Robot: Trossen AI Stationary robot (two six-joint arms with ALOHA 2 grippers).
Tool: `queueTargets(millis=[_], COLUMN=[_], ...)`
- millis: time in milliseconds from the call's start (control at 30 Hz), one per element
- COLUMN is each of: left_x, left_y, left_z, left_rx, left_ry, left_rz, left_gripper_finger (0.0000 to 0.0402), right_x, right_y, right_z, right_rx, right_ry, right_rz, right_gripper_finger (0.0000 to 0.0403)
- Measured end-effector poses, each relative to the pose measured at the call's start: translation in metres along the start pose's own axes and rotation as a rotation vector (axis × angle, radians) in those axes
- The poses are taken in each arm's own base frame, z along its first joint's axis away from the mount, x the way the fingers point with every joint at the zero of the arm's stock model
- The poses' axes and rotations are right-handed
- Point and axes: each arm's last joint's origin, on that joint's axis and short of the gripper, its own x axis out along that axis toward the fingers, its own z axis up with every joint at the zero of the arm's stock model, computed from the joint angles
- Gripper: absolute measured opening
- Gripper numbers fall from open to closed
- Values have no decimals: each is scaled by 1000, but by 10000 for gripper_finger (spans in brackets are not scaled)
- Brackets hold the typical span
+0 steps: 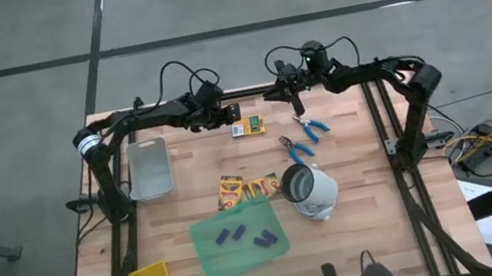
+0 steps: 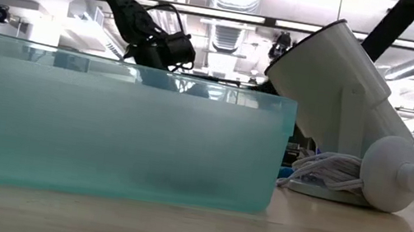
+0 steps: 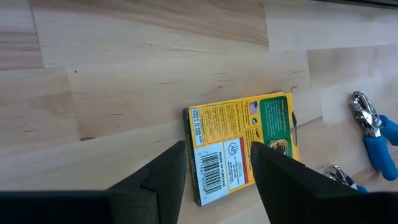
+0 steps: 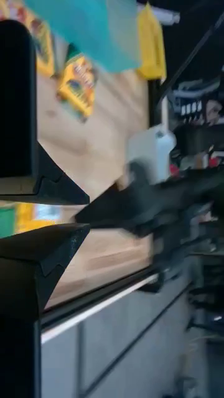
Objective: Pick & Place School Supplies
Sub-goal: Put the yellow crayon box into the gray bin
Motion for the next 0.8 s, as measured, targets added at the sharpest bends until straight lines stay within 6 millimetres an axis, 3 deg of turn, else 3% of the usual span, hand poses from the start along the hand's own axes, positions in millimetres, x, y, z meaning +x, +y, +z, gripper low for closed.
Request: queueTargets(millis=[133, 267, 400, 567, 800], left_x=[0, 0, 0, 0, 0], left_y=[0, 0, 0, 0, -1], left_z=[0, 1, 1, 1, 1], left_rx=[0, 1, 7, 25, 28], left_ry=[-1, -6, -8, -9, -8], left_rz=[0, -5, -7, -8, -8], left_gripper_finger=[183, 184, 183, 183, 183], right_x=[6, 17, 31, 43, 61], right_y=[22, 41, 53, 49, 41], right_z=[34, 48, 45, 36, 33], right_rx=[-108, -160, -130, -111, -138], right_ry=[-31, -37, -57, -37, -148], right_rz=[-53, -46, 132, 151, 156], right_gripper_finger=[57, 57, 57, 57, 57])
